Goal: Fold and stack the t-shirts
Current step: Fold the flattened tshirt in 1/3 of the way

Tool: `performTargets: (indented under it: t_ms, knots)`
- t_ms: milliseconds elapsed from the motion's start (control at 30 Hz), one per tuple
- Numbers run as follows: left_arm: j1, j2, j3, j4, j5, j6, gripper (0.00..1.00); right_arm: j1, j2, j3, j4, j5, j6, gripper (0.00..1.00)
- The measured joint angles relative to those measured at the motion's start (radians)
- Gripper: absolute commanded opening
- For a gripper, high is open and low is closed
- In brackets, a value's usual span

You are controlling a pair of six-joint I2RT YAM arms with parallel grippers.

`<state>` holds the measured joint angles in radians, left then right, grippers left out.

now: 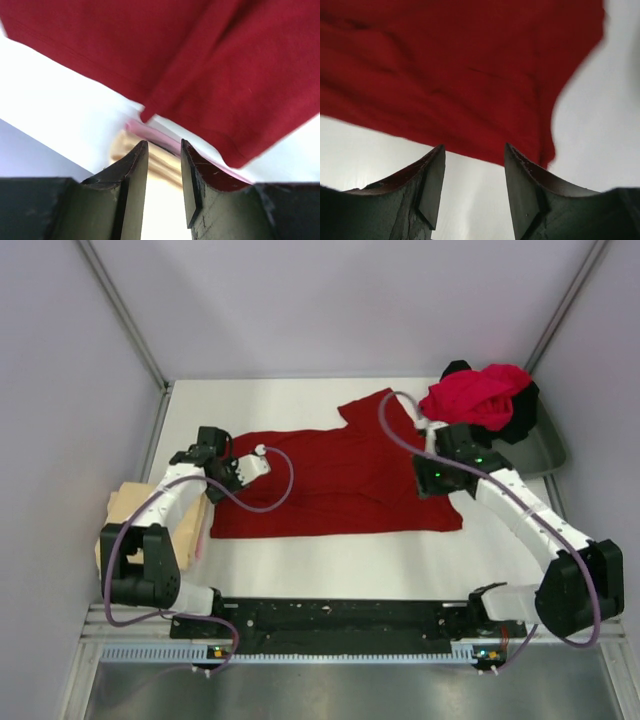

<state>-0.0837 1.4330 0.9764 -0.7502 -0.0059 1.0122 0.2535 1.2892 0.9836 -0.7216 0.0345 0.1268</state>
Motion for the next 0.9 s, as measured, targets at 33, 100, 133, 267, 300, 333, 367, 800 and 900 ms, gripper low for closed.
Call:
performTargets:
  t_ms: [33, 100, 133, 267, 300, 333, 367, 800, 900]
  knots:
    - [0.001, 0.000, 0.012, 0.027, 0.021, 0.000, 0.37, 0.074, -0.002, 0.010, 0.033, -0.034, -0.053, 0.48]
    - [0.004, 0.007, 0.023, 0.066, 0.049, 0.008, 0.37, 0.192, 0.023, 0.035, 0.077, -0.076, -0.147, 0.47]
    - [0.008, 0.017, 0.027, 0.081, 0.062, 0.014, 0.37, 0.246, 0.054, 0.057, 0.092, -0.090, -0.196, 0.47]
    - [0.060, 0.118, 0.071, 0.113, 0.101, 0.048, 0.38, 0.313, 0.237, 0.150, 0.129, -0.119, -0.337, 0.49]
    - [0.073, 0.145, 0.085, 0.116, 0.106, 0.053, 0.38, 0.313, 0.283, 0.164, 0.135, -0.120, -0.362, 0.49]
    - [0.089, 0.179, 0.103, 0.115, 0.108, 0.059, 0.38, 0.313, 0.322, 0.171, 0.138, -0.119, -0.385, 0.49]
    - [0.101, 0.207, 0.118, 0.115, 0.108, 0.065, 0.39, 0.313, 0.356, 0.177, 0.136, -0.119, -0.403, 0.49]
    - [0.117, 0.237, 0.138, 0.013, 0.174, 0.149, 0.43, 0.314, 0.519, 0.217, 0.133, -0.100, -0.482, 0.15]
    - [0.118, 0.234, 0.138, 0.000, 0.174, 0.165, 0.44, 0.314, 0.530, 0.217, 0.135, -0.075, -0.484, 0.01]
